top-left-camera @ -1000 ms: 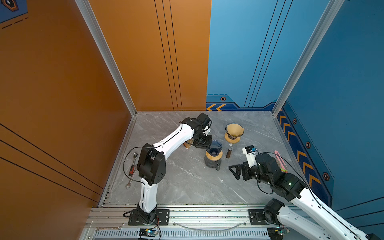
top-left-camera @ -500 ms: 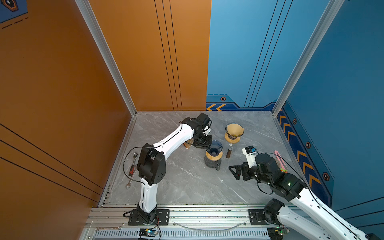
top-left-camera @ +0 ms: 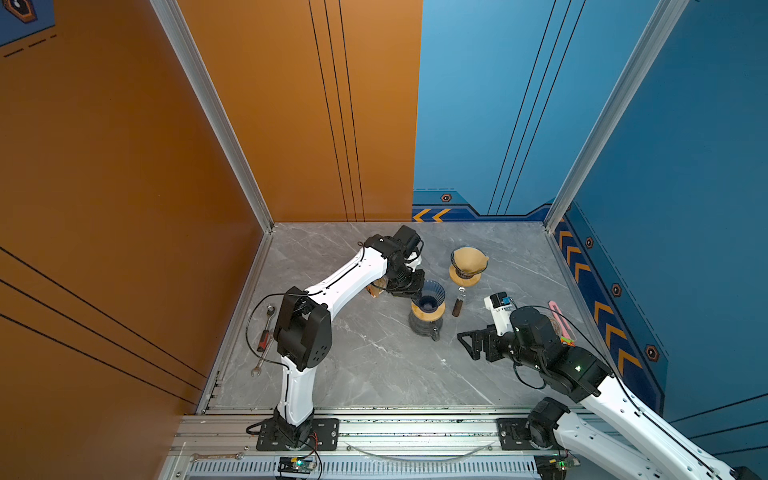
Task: Place the coffee filter in the dripper
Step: 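Lower the blue dripper into the wooden ring on the carafe with the left gripper, then open the left gripper and lift it away toward the filter box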
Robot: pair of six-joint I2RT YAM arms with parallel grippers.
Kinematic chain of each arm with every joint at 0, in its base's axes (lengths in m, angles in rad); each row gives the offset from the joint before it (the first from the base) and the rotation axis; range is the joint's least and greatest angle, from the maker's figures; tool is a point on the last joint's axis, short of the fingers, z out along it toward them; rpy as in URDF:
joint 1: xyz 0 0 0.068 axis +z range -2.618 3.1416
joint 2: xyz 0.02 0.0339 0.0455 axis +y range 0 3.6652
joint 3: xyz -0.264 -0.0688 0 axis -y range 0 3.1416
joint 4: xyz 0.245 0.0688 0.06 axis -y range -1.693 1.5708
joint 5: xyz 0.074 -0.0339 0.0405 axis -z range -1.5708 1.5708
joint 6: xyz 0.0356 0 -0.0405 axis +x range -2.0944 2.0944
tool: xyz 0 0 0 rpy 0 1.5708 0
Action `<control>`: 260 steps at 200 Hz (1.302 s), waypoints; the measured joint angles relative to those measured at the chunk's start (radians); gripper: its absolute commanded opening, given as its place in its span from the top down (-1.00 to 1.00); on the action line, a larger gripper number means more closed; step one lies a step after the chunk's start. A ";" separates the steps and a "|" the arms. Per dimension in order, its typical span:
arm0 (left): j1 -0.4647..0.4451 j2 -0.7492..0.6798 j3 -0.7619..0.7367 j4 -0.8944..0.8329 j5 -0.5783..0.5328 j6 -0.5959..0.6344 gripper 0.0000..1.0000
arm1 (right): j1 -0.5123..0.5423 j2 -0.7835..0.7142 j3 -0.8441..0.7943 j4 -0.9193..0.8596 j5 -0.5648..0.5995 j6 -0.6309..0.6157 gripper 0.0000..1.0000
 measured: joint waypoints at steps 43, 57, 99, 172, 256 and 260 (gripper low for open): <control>0.000 -0.006 0.002 0.000 0.007 0.000 0.66 | -0.001 0.000 -0.002 0.000 0.000 0.000 -0.99; 0.000 -0.007 0.004 0.000 0.008 0.000 0.66 | -0.003 0.000 -0.002 0.000 0.000 0.000 -0.99; 0.000 -0.007 0.008 0.000 0.010 0.000 0.61 | -0.003 0.000 -0.002 0.000 0.000 0.000 -0.99; 0.001 -0.014 0.009 0.000 0.011 -0.007 0.17 | -0.004 0.000 -0.002 0.000 -0.005 0.000 -0.99; 0.088 -0.230 -0.017 0.010 -0.015 -0.008 -0.08 | -0.002 0.024 0.014 0.000 -0.022 -0.001 -1.00; 0.094 -0.247 -0.026 0.013 -0.024 -0.007 -0.08 | 0.000 0.028 0.020 -0.001 -0.022 -0.001 -1.00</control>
